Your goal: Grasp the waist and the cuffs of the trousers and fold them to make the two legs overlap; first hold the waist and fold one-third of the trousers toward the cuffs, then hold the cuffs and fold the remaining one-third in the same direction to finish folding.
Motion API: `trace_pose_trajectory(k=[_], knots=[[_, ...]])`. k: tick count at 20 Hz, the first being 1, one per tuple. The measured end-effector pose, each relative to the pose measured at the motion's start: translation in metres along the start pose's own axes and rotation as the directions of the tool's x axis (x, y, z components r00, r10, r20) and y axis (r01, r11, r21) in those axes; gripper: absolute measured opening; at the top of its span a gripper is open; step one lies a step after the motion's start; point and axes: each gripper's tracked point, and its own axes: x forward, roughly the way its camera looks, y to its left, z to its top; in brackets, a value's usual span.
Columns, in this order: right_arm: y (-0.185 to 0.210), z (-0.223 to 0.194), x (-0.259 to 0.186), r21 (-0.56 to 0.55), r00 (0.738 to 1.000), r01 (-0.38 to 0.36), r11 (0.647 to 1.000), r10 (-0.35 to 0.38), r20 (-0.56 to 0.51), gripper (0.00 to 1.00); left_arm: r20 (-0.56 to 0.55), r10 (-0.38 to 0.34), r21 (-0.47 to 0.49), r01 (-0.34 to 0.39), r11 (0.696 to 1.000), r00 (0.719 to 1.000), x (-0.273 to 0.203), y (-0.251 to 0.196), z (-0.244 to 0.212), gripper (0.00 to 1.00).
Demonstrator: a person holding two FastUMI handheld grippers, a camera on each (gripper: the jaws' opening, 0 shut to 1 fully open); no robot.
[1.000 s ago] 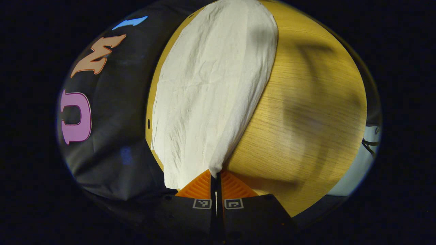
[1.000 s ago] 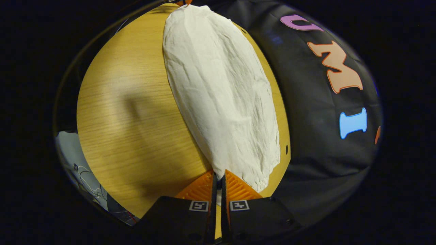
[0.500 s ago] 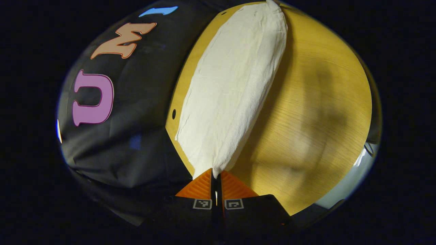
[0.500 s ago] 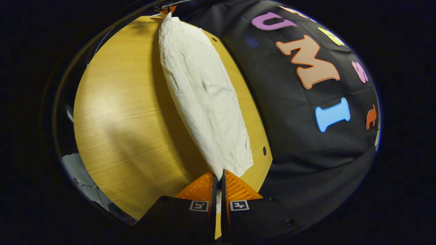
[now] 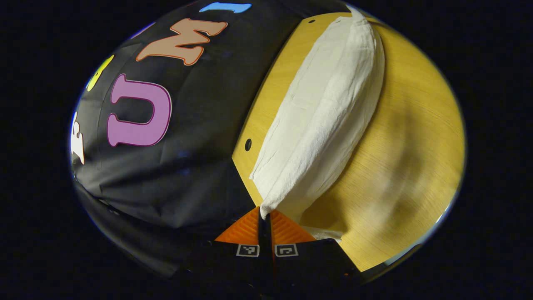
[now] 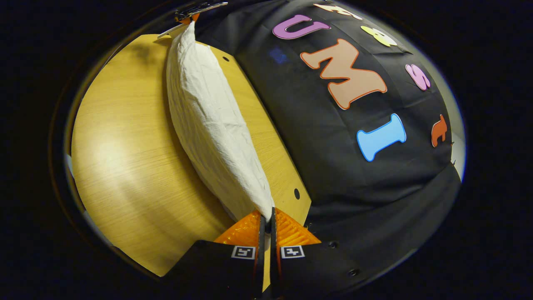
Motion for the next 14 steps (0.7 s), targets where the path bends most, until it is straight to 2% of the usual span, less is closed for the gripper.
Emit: trace_pose_trajectory(k=[8, 9, 10, 11, 14], knots=[[-0.038, 0.032, 0.050, 0.064, 0.994, 0.096, 0.993, -0.092, -0.063, 0.08, 0.072, 0.022, -0.105, -0.014, 0.994, 0.997, 0.063, 0.044, 0.032, 0.00], [-0.039, 0.034, 0.058, 0.074, 0.992, 0.103, 0.992, -0.098, -0.074, 0.05, 0.076, 0.023, -0.118, -0.014, 0.993, 0.997, 0.069, 0.047, 0.033, 0.00], [-0.041, 0.036, 0.066, 0.083, 0.991, 0.112, 0.990, -0.105, -0.086, 0.08, 0.079, 0.026, -0.126, -0.015, 0.992, 0.997, 0.078, 0.051, 0.036, 0.00], [-0.040, 0.037, 0.075, 0.094, 0.989, 0.118, 0.989, -0.109, -0.099, 0.05, 0.086, 0.032, -0.134, -0.020, 0.991, 0.996, 0.087, 0.056, 0.041, 0.00], [-0.036, 0.037, 0.104, 0.150, 0.982, 0.134, 0.979, -0.111, -0.153, 0.08, 0.110, 0.063, -0.162, -0.044, 0.986, 0.992, 0.115, 0.068, 0.055, 0.00]])
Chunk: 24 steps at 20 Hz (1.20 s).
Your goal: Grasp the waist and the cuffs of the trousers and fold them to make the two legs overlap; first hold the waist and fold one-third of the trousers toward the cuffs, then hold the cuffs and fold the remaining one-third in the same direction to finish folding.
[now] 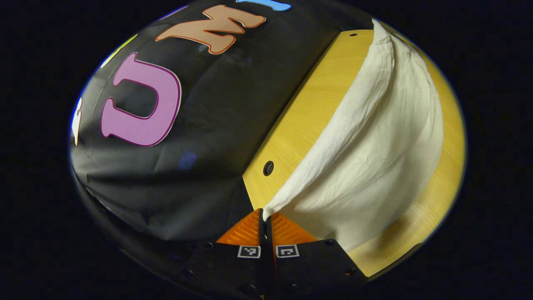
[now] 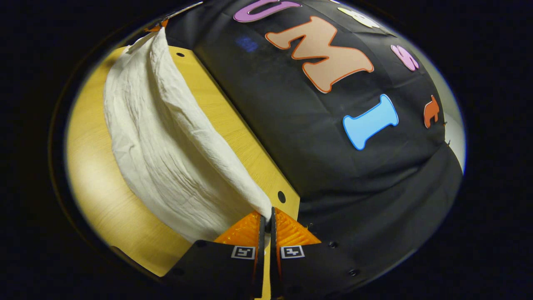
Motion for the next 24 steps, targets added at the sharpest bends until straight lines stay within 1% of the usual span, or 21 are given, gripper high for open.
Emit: trace_pose_trajectory(k=[4, 7, 8, 9, 10, 11, 13, 14, 15, 16, 17, 19, 20, 22, 23, 24], knots=[[0.019, 0.006, 0.036, 0.082, 0.998, 0.019, 0.996, -0.014, -0.069, 0.08, 0.004, 0.011, -0.060, -0.011, 0.998, 1.000, 0.043, -0.006, 0.003, 0.00], [0.037, -0.003, 0.066, 0.104, 0.992, 0.033, 0.994, -0.020, -0.125, 0.08, 0.016, 0.014, -0.064, -0.013, 0.998, 1.000, 0.070, -0.019, 0.004, 0.00], [0.043, -0.003, 0.075, 0.105, 0.990, 0.034, 0.994, -0.019, -0.137, 0.11, 0.019, 0.013, -0.064, -0.011, 0.998, 1.000, 0.077, -0.024, 0.005, 0.00], [0.048, -0.004, 0.084, 0.113, 0.989, 0.034, 0.993, -0.017, -0.147, 0.08, 0.023, 0.006, -0.070, -0.005, 0.998, 1.000, 0.083, -0.028, 0.007, 0.00], [0.055, -0.003, 0.084, 0.140, 0.988, 0.020, 0.990, 0.002, -0.156, 0.14, 0.030, 0.002, -0.080, 0.001, 0.997, 1.000, 0.086, -0.033, 0.008, 0.00], [0.061, -0.003, 0.087, 0.171, 0.988, 0.018, 0.985, 0.009, -0.157, 0.35, 0.064, 0.020, -0.103, -0.014, 0.995, 0.998, 0.087, -0.031, 0.015, 0.00], [0.062, 0.004, 0.086, 0.231, 0.991, 0.021, 0.973, 0.010, -0.136, 0.78, 0.135, 0.042, -0.163, -0.020, 0.986, 0.990, 0.083, -0.029, 0.031, 0.50], [0.061, 0.012, 0.073, 0.250, 0.992, 0.029, 0.968, 0.003, -0.126, 1.00, 0.149, 0.054, -0.174, -0.028, 0.984, 0.987, 0.076, -0.026, 0.036, 0.75], [0.056, 0.013, 0.074, 0.266, 0.993, 0.042, 0.963, -0.011, -0.118, 1.00, 0.157, 0.064, -0.184, -0.035, 0.982, 0.986, 0.077, -0.026, 0.037, 1.00], [0.053, 0.013, 0.066, 0.292, 0.993, 0.053, 0.955, -0.020, -0.113, 0.98, 0.166, 0.067, -0.204, -0.032, 0.979, 0.984, 0.073, -0.026, 0.041, 1.00], [0.049, 0.010, 0.059, 0.327, 0.993, 0.062, 0.943, -0.026, -0.114, 0.98, 0.165, 0.067, -0.227, -0.028, 0.974, 0.984, 0.069, -0.028, 0.042, 0.95], [0.039, 0.000, 0.047, 0.421, 0.991, 0.086, 0.903, -0.035, -0.128, 0.98, 0.139, 0.057, -0.290, -0.015, 0.957, 0.989, 0.057, -0.036, 0.039, 0.95], [0.035, -0.006, 0.041, 0.475, 0.990, 0.096, 0.875, -0.033, -0.139, 0.98, 0.132, 0.050, -0.334, -0.003, 0.942, 0.990, 0.049, -0.040, 0.039, 0.95], [0.029, -0.023, 0.034, 0.569, 0.987, 0.110, 0.815, -0.023, -0.159, 0.98, 0.126, 0.053, -0.432, 0.007, 0.902, 0.991, 0.032, -0.045, 0.041, 0.95], [0.027, -0.035, 0.031, 0.601, 0.985, 0.118, 0.790, -0.017, -0.172, 1.00, 0.124, 0.055, -0.476, 0.011, 0.879, 0.991, 0.023, -0.046, 0.042, 0.95], [0.022, -0.046, 0.027, 0.630, 0.983, 0.126, 0.767, -0.012, -0.183, 1.00, 0.125, 0.056, -0.510, 0.015, 0.860, 0.991, 0.011, -0.048, 0.045, 0.95]])
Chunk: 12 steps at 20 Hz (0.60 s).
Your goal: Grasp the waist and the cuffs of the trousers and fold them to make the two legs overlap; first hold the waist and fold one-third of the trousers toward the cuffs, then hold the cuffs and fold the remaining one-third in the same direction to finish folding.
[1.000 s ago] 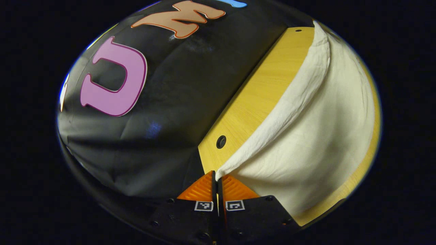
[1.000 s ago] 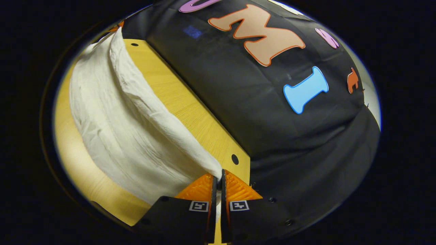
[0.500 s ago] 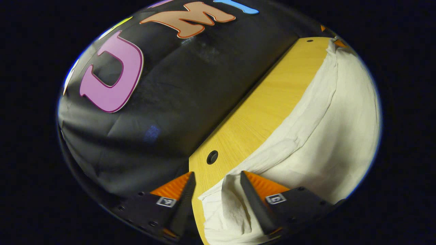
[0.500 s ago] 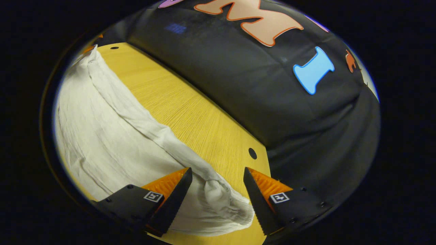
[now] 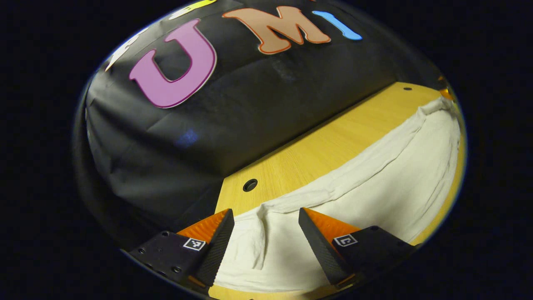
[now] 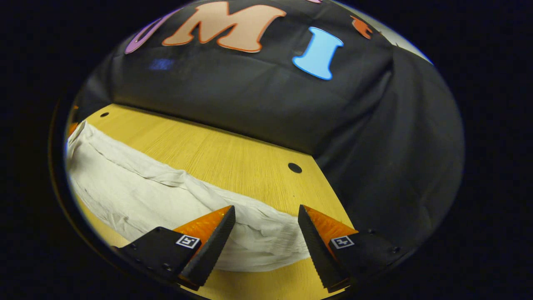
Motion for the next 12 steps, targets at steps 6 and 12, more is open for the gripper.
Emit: trace_pose_trajectory(k=[6, 12], knots=[[-0.050, -0.028, 0.002, 0.183, 1.000, 0.012, 0.983, -0.008, -0.023, 1.00, 0.034, 0.026, -0.072, -0.024, 0.997, 0.999, -0.038, -0.005, 0.029, 0.95], [-0.080, -0.056, 0.013, 0.296, 0.998, 0.001, 0.955, 0.018, -0.062, 1.00, 0.053, 0.023, -0.084, -0.018, 0.996, 0.998, -0.061, -0.028, 0.056, 0.95]])
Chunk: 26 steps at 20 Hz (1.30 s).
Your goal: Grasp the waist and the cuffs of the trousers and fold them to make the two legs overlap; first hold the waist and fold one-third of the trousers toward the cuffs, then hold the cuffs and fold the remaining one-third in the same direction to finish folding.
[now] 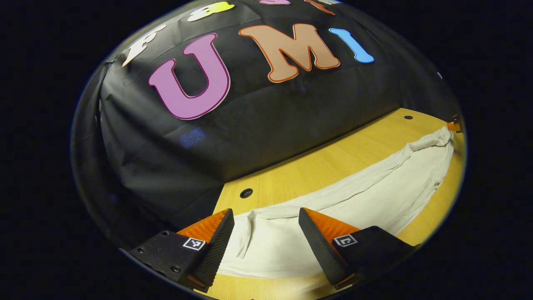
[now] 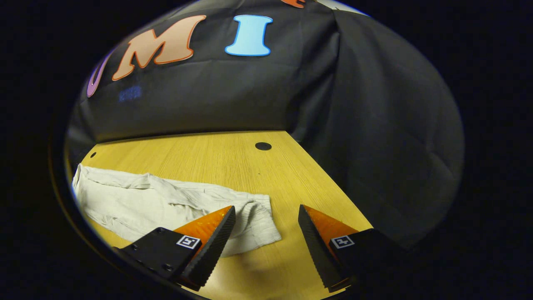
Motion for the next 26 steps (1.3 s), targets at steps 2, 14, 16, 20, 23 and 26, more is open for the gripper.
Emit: trace_pose_trajectory(k=[2, 14, 16, 20, 23, 26], knots=[[-0.002, -0.009, 0.004, 0.067, 0.999, -0.027, 0.997, 0.029, -0.032, 0.99, -0.002, -0.003, -0.015, 0.003, 1.000, 1.000, -0.006, -0.009, 0.005, 0.95], [0.006, -0.057, 0.035, 0.265, 0.971, -0.103, 0.959, 0.154, -0.182, 0.67, -0.026, 0.017, 0.000, -0.017, 1.000, 1.000, -0.032, -0.033, 0.014, 0.96], [0.005, -0.058, 0.035, 0.267, 0.970, -0.099, 0.959, 0.153, -0.190, 0.56, -0.024, 0.022, 0.005, -0.022, 1.000, 0.999, -0.035, -0.034, 0.017, 0.95], [0.011, -0.050, 0.043, 0.281, 0.964, -0.144, 0.949, 0.198, -0.175, 0.29, -0.030, 0.032, 0.000, -0.032, 0.999, 0.999, -0.039, -0.038, 0.018, 0.96], [0.005, -0.048, 0.041, 0.237, 0.967, -0.147, 0.960, 0.190, -0.171, 0.09, -0.029, 0.034, -0.002, -0.034, 0.999, 0.999, -0.043, -0.043, 0.021, 0.96], [-0.005, -0.036, 0.036, 0.196, 0.972, -0.130, 0.972, 0.164, -0.167, 0.09, -0.012, 0.037, 0.005, -0.037, 0.999, 0.999, -0.047, -0.046, 0.029, 0.96]])
